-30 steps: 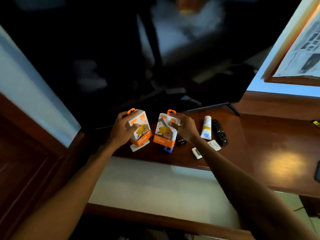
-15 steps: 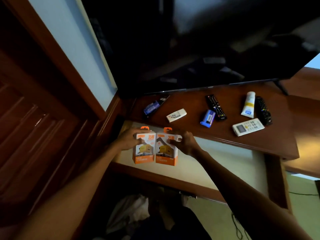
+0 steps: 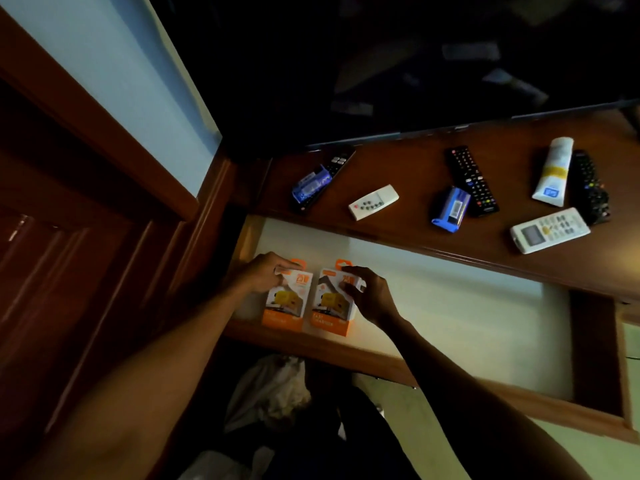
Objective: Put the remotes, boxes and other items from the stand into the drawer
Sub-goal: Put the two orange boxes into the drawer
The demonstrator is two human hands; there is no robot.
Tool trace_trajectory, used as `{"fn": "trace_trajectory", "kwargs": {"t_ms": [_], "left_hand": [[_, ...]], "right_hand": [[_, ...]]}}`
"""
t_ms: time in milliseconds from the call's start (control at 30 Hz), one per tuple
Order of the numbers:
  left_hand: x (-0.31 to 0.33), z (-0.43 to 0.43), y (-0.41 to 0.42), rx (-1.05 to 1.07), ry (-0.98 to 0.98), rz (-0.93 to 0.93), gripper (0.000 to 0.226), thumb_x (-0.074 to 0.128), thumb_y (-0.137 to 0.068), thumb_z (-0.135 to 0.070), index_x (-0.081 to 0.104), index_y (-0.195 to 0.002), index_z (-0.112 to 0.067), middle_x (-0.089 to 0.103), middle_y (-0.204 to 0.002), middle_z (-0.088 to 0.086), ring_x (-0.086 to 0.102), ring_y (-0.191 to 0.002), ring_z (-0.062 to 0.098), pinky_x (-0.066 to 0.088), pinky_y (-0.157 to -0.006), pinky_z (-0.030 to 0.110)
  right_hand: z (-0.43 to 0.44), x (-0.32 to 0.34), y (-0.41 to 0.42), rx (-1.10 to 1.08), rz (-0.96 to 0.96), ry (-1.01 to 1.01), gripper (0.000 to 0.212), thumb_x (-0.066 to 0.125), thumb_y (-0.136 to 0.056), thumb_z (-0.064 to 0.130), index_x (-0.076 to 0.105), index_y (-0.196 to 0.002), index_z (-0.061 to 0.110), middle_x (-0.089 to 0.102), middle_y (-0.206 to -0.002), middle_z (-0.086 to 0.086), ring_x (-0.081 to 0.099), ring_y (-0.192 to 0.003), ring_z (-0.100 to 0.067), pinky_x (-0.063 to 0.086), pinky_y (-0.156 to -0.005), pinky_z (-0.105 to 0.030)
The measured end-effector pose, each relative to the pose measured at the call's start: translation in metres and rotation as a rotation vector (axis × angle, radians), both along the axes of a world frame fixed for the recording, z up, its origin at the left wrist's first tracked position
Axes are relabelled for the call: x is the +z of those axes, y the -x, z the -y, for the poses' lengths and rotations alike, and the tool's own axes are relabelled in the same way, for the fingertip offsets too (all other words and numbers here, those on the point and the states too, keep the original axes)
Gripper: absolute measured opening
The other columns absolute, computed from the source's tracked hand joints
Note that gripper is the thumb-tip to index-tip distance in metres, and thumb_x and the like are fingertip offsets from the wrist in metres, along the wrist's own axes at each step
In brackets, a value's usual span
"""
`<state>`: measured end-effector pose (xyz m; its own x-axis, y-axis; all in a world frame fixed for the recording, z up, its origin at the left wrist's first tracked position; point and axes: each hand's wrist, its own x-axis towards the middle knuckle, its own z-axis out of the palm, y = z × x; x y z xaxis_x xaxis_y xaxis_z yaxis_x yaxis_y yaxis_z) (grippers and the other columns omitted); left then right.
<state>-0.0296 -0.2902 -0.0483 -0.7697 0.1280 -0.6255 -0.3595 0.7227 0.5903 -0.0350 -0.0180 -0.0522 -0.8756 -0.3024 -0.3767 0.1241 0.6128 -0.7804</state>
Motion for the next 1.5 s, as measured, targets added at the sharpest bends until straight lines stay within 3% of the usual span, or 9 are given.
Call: {"fn": "trace_trajectory", "kwargs": {"t_ms": [200,367,600,700,933,1200,1333,1400,1500], "left_hand": [[-0.003,-0.006,-0.008,-0.057,0.232,-0.142,0.048,0.064,-0.082,-0.002,0.065,-0.124,-0.027,0.066,-0.126,0.008,0.062,-0.114,0.028,0.056,-0.089,0.043],[-0.001,-0.005,-0.014,-0.151,0.391,-0.259,0.05,0.061,-0.082,-0.004,0.063,-0.126,-0.028,0.061,-0.114,0.007,0.055,-0.11,0.028,0.051,-0.091,0.043],[-0.009,-0.003,-0.021,-0.154,0.398,-0.237,0.057,0.069,-0.079,-0.02,0.054,-0.134,-0.026,0.055,-0.129,0.004,0.051,-0.12,0.026,0.046,-0.098,0.048],[-0.002,0.0,-0.017,-0.237,0.476,-0.264,0.057,0.076,-0.071,-0.03,0.06,-0.126,-0.025,0.06,-0.121,0.006,0.055,-0.113,0.028,0.049,-0.092,0.047],[0.024,0.004,-0.009,-0.32,0.611,-0.247,0.021,0.065,-0.079,-0.02,0.07,-0.099,-0.023,0.065,-0.101,0.007,0.063,-0.089,0.028,0.055,-0.073,0.039],[0.021,0.007,-0.015,-0.263,0.616,-0.244,0.035,0.062,-0.082,-0.01,0.064,-0.117,-0.015,0.063,-0.116,0.012,0.063,-0.102,0.031,0.054,-0.085,0.043],[0.033,0.002,-0.021,0.003,0.452,-0.299,0.043,0.064,-0.085,-0.005,0.059,-0.127,-0.013,0.058,-0.127,0.012,0.058,-0.112,0.028,0.052,-0.091,0.035],[0.049,-0.004,-0.017,0.269,0.342,-0.439,0.037,0.061,-0.089,-0.006,0.061,-0.125,-0.012,0.06,-0.126,0.012,0.057,-0.115,0.027,0.049,-0.091,0.033],[0.078,-0.018,0.004,0.44,0.258,-0.687,0.029,0.061,-0.092,-0.022,0.06,-0.12,-0.019,0.065,-0.119,0.005,0.062,-0.107,0.02,0.056,-0.084,0.034]], "right_hand": [[0.017,-0.009,-0.013,0.033,0.039,-0.059,0.041,0.068,-0.089,0.024,0.06,-0.128,0.017,0.065,-0.128,-0.009,0.063,-0.111,-0.027,0.056,-0.091,-0.041],[0.033,-0.009,-0.012,0.087,0.096,-0.105,0.066,0.08,-0.076,0.025,0.053,-0.135,0.015,0.056,-0.136,-0.01,0.055,-0.12,-0.03,0.05,-0.095,-0.039],[0.051,-0.014,-0.015,0.123,0.054,-0.149,0.079,0.084,-0.07,0.035,0.048,-0.137,0.013,0.046,-0.139,-0.014,0.05,-0.121,-0.033,0.051,-0.097,-0.041],[0.064,-0.014,-0.02,0.088,0.065,-0.143,0.081,0.084,-0.069,0.038,0.048,-0.138,0.015,0.045,-0.138,-0.014,0.049,-0.122,-0.033,0.051,-0.098,-0.043],[0.09,-0.016,-0.022,0.096,0.067,-0.147,0.08,0.082,-0.072,0.037,0.045,-0.139,0.017,0.045,-0.137,-0.013,0.051,-0.121,-0.032,0.053,-0.095,-0.043],[0.1,-0.015,-0.021,0.109,0.056,-0.144,0.079,0.083,-0.071,0.037,0.045,-0.137,0.018,0.045,-0.135,-0.012,0.052,-0.118,-0.031,0.054,-0.092,-0.042],[0.094,-0.004,-0.019,0.199,0.047,-0.161,0.087,0.082,-0.074,0.038,0.036,-0.144,0.016,0.038,-0.142,-0.015,0.052,-0.12,-0.036,0.053,-0.095,-0.045],[0.083,0.011,-0.014,0.236,-0.003,-0.193,0.087,0.078,-0.079,0.034,0.029,-0.148,0.015,0.034,-0.148,-0.016,0.052,-0.122,-0.037,0.05,-0.096,-0.046],[0.054,0.039,-0.004,0.24,-0.122,-0.232,0.074,0.07,-0.085,0.041,0.033,-0.146,0.018,0.042,-0.148,-0.013,0.058,-0.117,-0.031,0.052,-0.095,-0.048]]}}
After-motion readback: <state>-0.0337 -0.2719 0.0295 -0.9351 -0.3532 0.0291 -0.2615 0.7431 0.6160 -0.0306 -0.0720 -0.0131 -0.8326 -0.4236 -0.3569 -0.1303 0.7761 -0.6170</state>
